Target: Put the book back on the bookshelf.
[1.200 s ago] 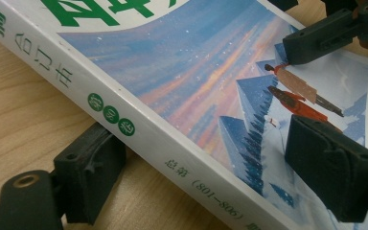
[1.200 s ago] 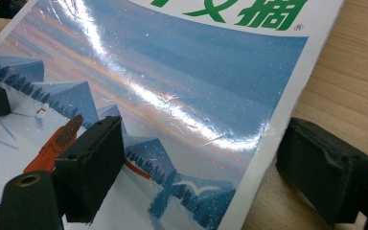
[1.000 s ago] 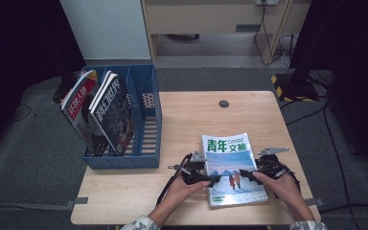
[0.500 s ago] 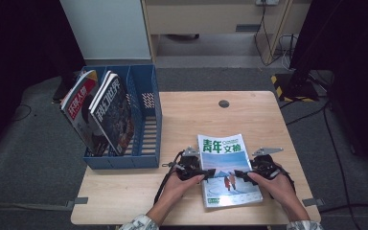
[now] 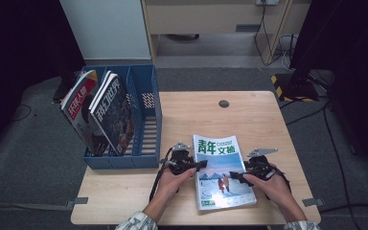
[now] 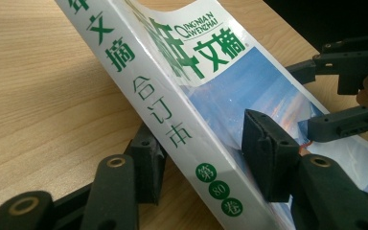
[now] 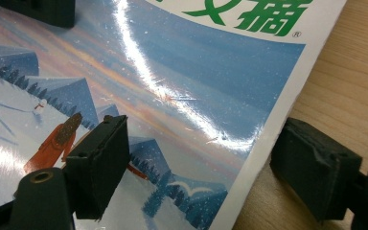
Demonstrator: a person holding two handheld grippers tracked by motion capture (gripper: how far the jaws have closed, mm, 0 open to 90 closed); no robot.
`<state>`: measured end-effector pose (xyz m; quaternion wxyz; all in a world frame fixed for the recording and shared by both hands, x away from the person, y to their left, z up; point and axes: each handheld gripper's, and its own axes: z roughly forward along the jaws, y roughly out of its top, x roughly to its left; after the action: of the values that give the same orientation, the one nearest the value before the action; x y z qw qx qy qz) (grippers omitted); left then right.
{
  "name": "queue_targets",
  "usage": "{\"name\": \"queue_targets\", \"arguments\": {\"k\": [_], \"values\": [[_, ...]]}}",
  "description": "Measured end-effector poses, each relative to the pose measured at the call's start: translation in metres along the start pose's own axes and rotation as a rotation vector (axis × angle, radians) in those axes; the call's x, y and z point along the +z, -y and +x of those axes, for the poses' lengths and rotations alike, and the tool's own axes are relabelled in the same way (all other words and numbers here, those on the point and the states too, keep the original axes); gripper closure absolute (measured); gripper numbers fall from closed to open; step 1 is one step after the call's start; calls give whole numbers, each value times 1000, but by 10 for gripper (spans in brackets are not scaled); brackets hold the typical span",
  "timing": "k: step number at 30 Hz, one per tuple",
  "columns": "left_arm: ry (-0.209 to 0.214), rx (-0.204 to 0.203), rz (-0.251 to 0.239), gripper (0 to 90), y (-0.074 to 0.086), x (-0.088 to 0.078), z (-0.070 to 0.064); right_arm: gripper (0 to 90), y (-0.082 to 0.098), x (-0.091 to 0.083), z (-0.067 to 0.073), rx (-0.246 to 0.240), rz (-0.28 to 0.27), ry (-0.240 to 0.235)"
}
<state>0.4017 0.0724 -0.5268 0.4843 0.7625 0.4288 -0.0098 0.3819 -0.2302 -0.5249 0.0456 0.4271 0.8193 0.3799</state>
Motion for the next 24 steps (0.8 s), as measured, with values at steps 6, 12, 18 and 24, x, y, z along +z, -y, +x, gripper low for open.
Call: {"name": "queue_targets", "arguments": {"k": [6,12,18,24], "values": [[-14,11,32,530,-11,4,-2,242,0,0,1,-1,0,-10],[6,-41,56,516,-26,10,3,255,-1,1,3,-8,-2,-20],[-3,-70,70,439,-38,20,4,265,-1,2,3,-16,-2,-24],[-2,-69,83,428,-44,28,1,266,0,1,5,-25,-1,-17]]}}
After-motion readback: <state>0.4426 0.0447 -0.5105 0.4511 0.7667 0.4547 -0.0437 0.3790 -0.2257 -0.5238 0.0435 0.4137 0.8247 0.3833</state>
